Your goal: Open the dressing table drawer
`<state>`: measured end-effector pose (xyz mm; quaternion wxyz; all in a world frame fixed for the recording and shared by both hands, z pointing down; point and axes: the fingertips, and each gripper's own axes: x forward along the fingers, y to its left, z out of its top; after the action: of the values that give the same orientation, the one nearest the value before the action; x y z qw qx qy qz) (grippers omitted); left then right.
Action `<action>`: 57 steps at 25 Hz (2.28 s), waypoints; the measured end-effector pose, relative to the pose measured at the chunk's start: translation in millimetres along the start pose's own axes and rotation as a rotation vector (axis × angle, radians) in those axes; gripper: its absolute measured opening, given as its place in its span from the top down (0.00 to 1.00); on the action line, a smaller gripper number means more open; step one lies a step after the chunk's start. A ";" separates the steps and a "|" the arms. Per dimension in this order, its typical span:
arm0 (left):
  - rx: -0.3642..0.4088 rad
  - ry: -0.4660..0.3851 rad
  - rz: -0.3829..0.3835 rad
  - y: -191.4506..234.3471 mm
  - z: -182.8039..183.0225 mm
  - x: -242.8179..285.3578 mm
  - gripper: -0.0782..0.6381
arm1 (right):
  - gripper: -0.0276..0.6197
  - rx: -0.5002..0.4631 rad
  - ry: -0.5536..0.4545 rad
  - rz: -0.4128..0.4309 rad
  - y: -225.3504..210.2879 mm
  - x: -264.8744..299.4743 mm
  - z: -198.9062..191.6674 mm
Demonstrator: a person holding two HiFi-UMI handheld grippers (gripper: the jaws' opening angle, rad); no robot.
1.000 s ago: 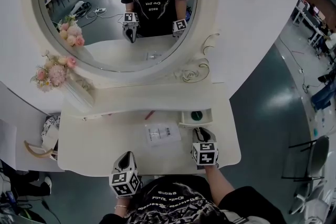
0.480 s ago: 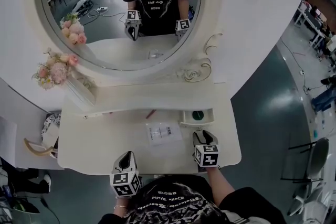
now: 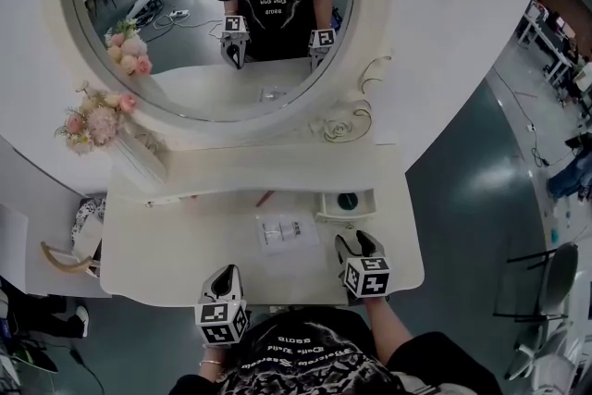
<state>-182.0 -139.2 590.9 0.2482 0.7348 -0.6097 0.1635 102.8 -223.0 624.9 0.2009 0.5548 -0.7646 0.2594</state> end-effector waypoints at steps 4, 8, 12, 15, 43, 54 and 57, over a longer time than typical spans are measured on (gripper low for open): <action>-0.012 -0.001 0.006 2.8 -0.4 -0.7 0.87 | 0.62 -0.042 -0.007 0.026 10.4 -3.9 1.3; -0.024 -0.004 0.010 6.3 -1.0 0.0 0.87 | 0.73 -0.094 0.000 0.058 26.0 -5.4 0.6; -0.013 -0.005 -0.006 2.1 0.4 1.9 0.87 | 0.80 -0.107 0.001 0.092 41.4 -8.7 -3.0; -0.013 -0.008 -0.008 2.3 1.4 3.7 0.87 | 0.81 -0.124 0.005 0.131 54.8 -11.9 -6.9; 0.143 0.033 -0.204 -52.2 -7.8 7.4 0.87 | 0.94 -0.291 0.041 0.196 95.5 -30.8 -33.6; 0.142 0.031 -0.209 -55.8 -10.1 3.6 0.87 | 0.94 -0.267 0.032 0.175 89.4 -36.8 -32.9; 0.138 0.028 -0.209 -55.9 -10.6 3.4 0.87 | 0.94 -0.269 0.035 0.177 88.6 -36.2 -35.9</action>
<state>-126.0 -128.5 592.2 0.2211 0.8072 -0.5136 0.1889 30.1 -151.6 616.1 0.2632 0.4487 -0.8347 0.1809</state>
